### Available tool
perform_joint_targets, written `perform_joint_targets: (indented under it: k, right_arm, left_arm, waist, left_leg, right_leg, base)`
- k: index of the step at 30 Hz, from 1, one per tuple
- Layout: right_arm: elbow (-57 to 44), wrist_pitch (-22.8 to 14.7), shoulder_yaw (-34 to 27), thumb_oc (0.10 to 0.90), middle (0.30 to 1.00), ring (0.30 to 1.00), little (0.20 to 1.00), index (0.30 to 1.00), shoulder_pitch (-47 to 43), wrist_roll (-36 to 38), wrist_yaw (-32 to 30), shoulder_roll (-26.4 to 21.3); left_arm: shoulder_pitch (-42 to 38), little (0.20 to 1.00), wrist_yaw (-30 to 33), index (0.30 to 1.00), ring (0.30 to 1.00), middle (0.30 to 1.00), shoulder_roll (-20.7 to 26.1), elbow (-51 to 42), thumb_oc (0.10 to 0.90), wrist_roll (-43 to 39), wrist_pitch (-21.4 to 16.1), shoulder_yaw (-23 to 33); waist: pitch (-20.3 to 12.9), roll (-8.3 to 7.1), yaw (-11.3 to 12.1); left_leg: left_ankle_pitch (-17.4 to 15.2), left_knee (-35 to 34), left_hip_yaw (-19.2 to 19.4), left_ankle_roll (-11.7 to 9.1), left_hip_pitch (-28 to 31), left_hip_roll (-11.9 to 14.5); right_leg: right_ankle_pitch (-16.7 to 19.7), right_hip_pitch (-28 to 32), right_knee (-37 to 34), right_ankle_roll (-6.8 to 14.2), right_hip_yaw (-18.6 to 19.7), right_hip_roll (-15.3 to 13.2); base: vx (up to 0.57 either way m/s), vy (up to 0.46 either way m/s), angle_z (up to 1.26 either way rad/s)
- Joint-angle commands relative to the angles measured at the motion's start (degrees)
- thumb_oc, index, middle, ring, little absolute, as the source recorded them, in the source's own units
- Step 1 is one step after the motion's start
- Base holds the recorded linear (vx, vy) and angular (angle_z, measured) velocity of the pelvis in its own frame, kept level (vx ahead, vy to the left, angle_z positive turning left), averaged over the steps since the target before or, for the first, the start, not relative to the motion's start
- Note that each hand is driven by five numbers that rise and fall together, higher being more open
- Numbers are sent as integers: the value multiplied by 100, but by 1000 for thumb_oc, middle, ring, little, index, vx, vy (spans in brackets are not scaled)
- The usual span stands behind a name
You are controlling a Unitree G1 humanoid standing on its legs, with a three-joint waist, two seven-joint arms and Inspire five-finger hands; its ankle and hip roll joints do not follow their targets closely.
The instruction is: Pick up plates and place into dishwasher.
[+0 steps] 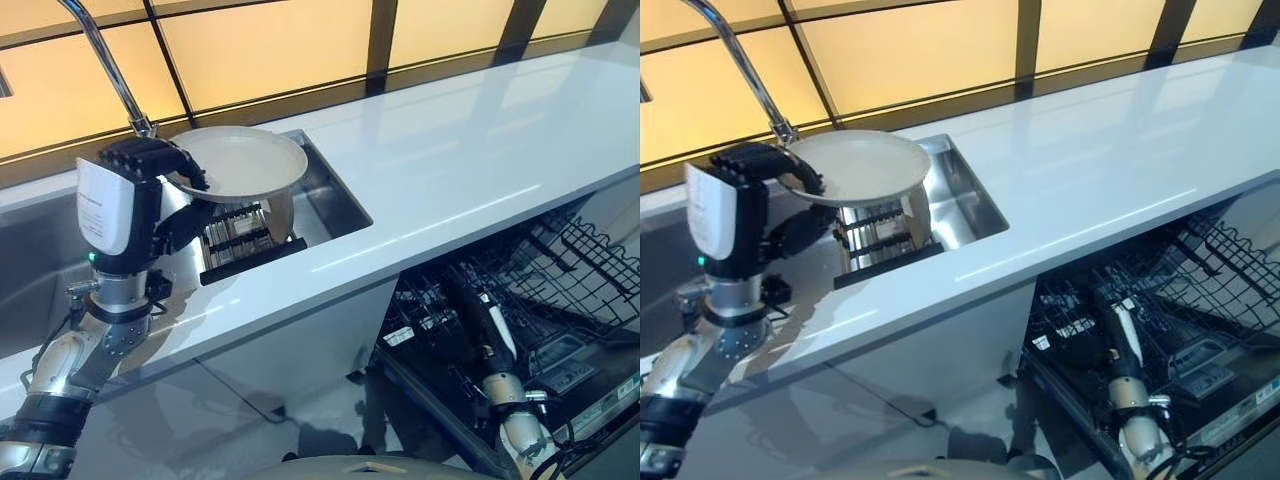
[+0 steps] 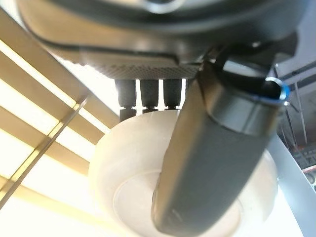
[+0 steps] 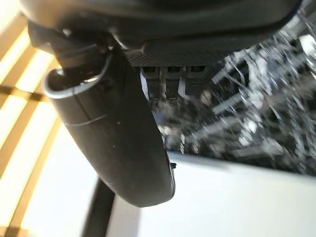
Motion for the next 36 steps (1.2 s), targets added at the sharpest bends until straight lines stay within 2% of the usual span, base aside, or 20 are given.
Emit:
perform_joint_targets:
  k: [1,6,9,12,14,23,30,36]
  right_arm:
    - [-736,-891,-525,800,900,900,900,900,-548,30,-510,-225]
    - [-1193,-1111,-867,800,900,900,900,900,-708,-233,-1041,-407]
    - [-1429,-1180,-953,800,900,900,900,900,-776,-318,-1197,-460]
    - [-1663,-1165,-1006,800,900,900,900,900,-986,-426,-1390,-575]
    - [-1835,-1237,-988,800,900,900,900,900,-1203,-660,-1526,-665]
    - [-2326,-1322,-812,800,900,900,900,900,-1698,-798,-1312,-997]
    - [-2406,-1052,-494,800,900,900,900,900,-2301,-799,-1031,-1381]
    - [-2346,-969,-306,800,900,900,900,900,-2483,-670,-807,-1462]
  left_arm:
    - [-588,200,210,300,300,300,219,-437,100,-662,-115,642]
    - [-761,200,-354,300,300,300,221,-786,100,-1162,-243,496]
    - [-850,200,-551,300,300,300,168,-937,100,-1257,-153,360]
    - [-1039,200,-768,300,300,300,83,-917,100,-1530,-136,87]
    - [-1230,200,-1005,300,300,300,-99,-834,100,-1785,-251,-199]
    - [-1720,200,-1736,300,300,300,-567,-891,100,-2232,-199,-936]
    - [-2212,200,-2432,300,300,300,-887,-790,100,-2759,-169,-1649]
    - [-2405,200,-2753,300,300,300,-1042,-705,100,-2891,-153,-1994]
  waist:
    - [-124,26,-91]
    - [-142,39,-142]
    - [-150,44,-158]
    - [-156,41,-178]
    - [-164,34,-178]
    - [-234,-1,-163]
    - [-295,-47,-80]
    - [-310,-70,-63]
  left_leg:
    - [-1165,40,76,395,286,-409]
    - [-1176,40,117,399,290,-401]
    - [-1177,40,135,403,292,-399]
    - [-1182,40,162,412,293,-396]
    - [-1183,40,187,423,290,-391]
    - [-1189,40,236,439,274,-384]
    - [-1198,40,235,439,261,-378]
    - [-1195,40,231,455,259,-376]
  right_leg:
    - [-529,73,35,83,265,474]
    - [-515,64,35,84,312,491]
    - [-499,56,35,86,347,500]
    - [-486,50,35,83,375,508]
    - [-468,41,35,86,402,513]
    - [-441,20,35,87,459,524]
    - [-411,11,35,90,461,524]
    - [-391,10,35,82,466,526]
  base:
    - [-23,-11,-7]
    - [-8,0,-2]
    - [-20,4,-6]
    - [-22,4,-9]
    - [-32,11,-10]
    - [-17,17,-5]
    - [-7,5,-3]
    - [0,0,0]
